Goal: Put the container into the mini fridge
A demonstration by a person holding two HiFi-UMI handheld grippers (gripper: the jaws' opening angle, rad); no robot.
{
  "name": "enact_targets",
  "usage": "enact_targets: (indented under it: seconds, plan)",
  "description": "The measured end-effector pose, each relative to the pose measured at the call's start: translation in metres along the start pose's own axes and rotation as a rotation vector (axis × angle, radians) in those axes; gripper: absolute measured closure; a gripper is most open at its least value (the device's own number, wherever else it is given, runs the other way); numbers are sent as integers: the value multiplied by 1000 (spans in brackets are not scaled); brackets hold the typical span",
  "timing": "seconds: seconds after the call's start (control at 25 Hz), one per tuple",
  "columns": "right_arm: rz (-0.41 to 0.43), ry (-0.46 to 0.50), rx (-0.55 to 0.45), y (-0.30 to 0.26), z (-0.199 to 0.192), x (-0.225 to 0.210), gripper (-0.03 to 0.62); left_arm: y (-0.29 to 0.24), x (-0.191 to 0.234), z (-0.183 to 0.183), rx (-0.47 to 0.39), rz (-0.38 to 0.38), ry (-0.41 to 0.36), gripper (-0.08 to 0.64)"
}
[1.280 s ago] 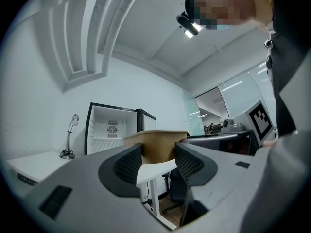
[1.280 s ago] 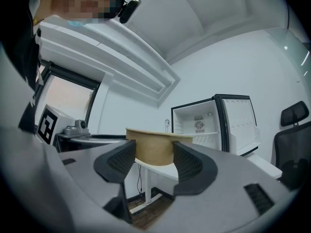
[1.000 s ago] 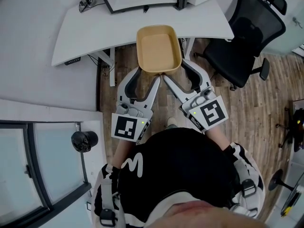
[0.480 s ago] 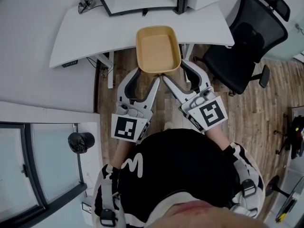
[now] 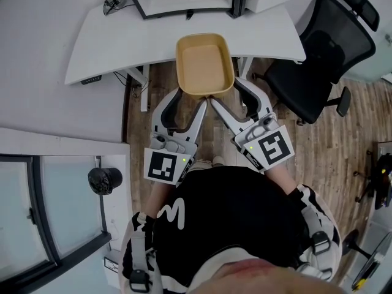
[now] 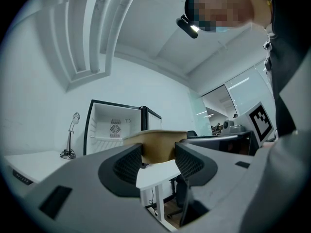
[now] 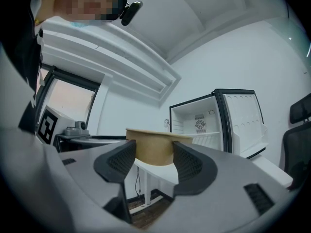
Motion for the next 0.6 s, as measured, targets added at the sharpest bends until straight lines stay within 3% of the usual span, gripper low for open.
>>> enact_targets:
  seconds: [0.16,0.6]
  plan:
    - [-3,8,-1,0,1,-2,341,-4,-1,2,-13,-9,1,342]
    - [37,8,18,1,-5,9,341,14,0,-5,58,68,-4,342]
Point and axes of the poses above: the fingertips, and each gripper's own axes: y backward along the fingers, x to its left, z out of its top, the point moved 5 cm from there along y, backward along the fingers, and after that the axes turned 8 degrees about -x, right-handed, at the moved point
